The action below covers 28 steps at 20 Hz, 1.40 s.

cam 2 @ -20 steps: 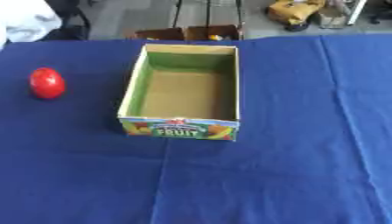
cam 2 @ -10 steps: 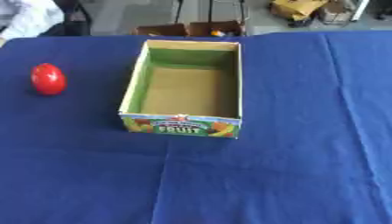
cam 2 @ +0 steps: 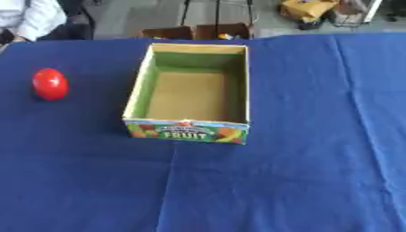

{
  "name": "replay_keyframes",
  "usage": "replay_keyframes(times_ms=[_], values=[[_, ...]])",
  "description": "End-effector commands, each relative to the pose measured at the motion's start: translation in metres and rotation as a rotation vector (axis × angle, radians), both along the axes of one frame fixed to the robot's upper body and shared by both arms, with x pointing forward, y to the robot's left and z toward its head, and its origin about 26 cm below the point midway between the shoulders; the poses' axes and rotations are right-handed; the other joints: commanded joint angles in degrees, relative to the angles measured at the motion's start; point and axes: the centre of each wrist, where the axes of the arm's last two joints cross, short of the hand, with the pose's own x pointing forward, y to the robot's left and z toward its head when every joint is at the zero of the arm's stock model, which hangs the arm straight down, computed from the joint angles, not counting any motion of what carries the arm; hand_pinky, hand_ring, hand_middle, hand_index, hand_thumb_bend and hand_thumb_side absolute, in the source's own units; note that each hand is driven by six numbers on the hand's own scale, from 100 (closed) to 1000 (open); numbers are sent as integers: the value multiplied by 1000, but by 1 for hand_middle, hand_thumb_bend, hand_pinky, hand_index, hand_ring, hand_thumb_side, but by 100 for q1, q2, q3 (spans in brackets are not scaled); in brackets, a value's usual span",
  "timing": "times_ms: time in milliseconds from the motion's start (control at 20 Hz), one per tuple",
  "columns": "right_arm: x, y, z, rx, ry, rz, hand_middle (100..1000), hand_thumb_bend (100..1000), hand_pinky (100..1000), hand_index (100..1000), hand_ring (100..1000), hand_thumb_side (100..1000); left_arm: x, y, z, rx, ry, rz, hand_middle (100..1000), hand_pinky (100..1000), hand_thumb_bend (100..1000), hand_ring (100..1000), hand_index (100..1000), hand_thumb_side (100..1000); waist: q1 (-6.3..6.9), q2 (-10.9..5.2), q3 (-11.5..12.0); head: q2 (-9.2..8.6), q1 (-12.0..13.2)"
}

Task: Pick up objects on the table and place them in the box.

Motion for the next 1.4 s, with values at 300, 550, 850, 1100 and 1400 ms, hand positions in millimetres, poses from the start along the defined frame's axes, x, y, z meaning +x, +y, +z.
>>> replay_keyframes(times_ms=[300,550,850,1100,1400], values=[[-3,0,9,-22,-58,34,791,100,687,859,787,935,21,19,27,237,85,261,778,702,100,804,992,941,-34,-112,-36,-88,146],[-3,0,9,-25,-51,39,791,100,688,859,787,936,47,28,30,413,325,383,816,729,100,824,1000,982,-29,-114,-63,-172,151],[-3,1,8,-27,-45,43,790,100,688,859,787,936,74,31,33,532,550,427,837,753,100,840,1000,995,-52,-115,-122,-270,67],[-3,2,8,-28,-40,49,790,100,689,859,787,936,99,29,30,629,690,435,858,786,100,861,1000,1000,-56,-104,-161,-308,57],[-2,2,8,-30,-37,56,790,100,689,860,788,936,129,31,17,707,853,453,878,816,147,879,1000,1000,-57,-78,-202,-352,83]])
